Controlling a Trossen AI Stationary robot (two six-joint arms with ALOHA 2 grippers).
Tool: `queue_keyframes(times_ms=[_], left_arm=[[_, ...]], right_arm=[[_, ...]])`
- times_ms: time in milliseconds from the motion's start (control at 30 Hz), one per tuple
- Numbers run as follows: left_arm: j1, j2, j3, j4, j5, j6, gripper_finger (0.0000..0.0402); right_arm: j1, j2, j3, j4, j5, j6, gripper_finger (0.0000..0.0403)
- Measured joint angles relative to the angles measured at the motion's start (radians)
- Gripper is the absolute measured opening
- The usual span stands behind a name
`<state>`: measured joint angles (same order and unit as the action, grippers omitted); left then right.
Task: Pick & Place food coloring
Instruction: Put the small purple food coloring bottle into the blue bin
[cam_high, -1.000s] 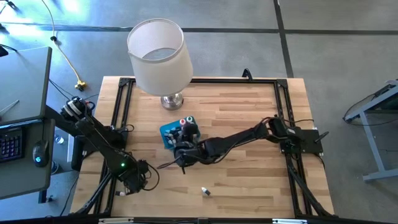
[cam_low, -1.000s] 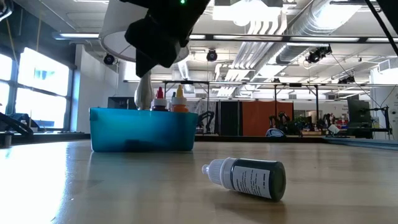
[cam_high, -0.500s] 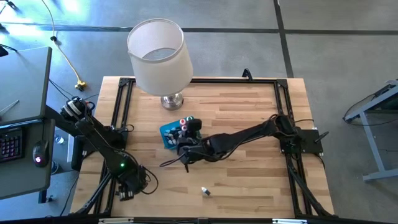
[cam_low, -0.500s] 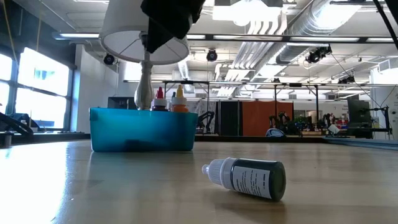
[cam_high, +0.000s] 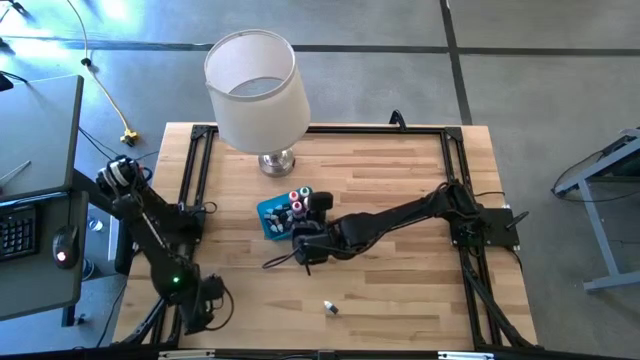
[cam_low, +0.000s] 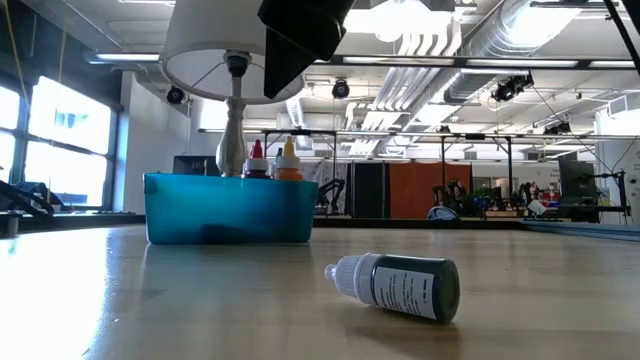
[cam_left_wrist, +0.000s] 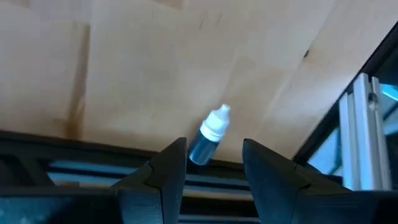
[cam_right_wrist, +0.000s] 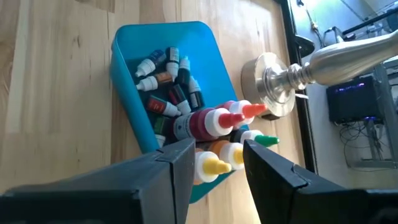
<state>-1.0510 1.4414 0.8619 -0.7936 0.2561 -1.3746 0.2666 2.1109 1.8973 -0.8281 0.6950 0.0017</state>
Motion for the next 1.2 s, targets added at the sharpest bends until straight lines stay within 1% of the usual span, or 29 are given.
queue_keyframes(times_ms=[67,133,233,333,467,533,733,900,933,1033,1133,1200], left_arm=[[-0.021,0.004,0.0,0.005,-0.042,0.0,0.0153],[-0.042,0.013,0.0,0.02,-0.061,-0.002,0.0153],[-0.079,0.035,0.0,0.042,-0.061,-0.035,0.0153],[-0.104,0.076,0.0,0.097,-0.049,-0.064,0.0153],[-0.128,0.132,0.006,0.149,-0.028,-0.071,0.0153],[-0.128,0.155,0.008,0.15,-0.024,-0.069,0.0153],[-0.127,0.194,0.004,0.107,-0.079,-0.021,0.0153],[-0.126,0.189,0.005,0.095,-0.065,-0.026,0.0153],[-0.126,0.185,0.008,0.078,-0.066,-0.025,0.0153],[-0.107,0.176,0.028,-0.093,-0.097,-0.02,0.0153],[-0.066,0.167,0.071,-0.33,-0.112,-0.014,0.0153],[-0.04,0.168,0.084,-0.468,-0.146,0.047,0.0153]], right_arm=[[0.0,0.0,0.0,-0.001,-0.011,0.002,0.0129],[-0.001,0.0,0.0,0.0,-0.016,0.002,0.0129],[0.0,0.0,0.0,0.001,-0.017,0.002,0.0129],[0.0,0.0,0.0,0.001,-0.021,0.002,0.0129],[0.0,0.0,0.0,0.002,-0.018,0.001,0.0129],[0.0,0.0,0.0,0.002,-0.018,0.001,0.0129],[-0.001,0.0,0.0,0.002,-0.022,0.0,0.0129],[-0.001,0.0,0.0,0.006,-0.057,-0.003,0.0129],[-0.001,0.0,0.0,0.01,-0.057,-0.006,0.0129],[-0.003,0.0,0.0,0.017,-0.056,-0.008,0.0129],[-0.007,0.0,0.0,0.023,-0.058,-0.009,0.0129],[-0.011,0.0,0.001,0.026,-0.058,-0.009,0.0129]])
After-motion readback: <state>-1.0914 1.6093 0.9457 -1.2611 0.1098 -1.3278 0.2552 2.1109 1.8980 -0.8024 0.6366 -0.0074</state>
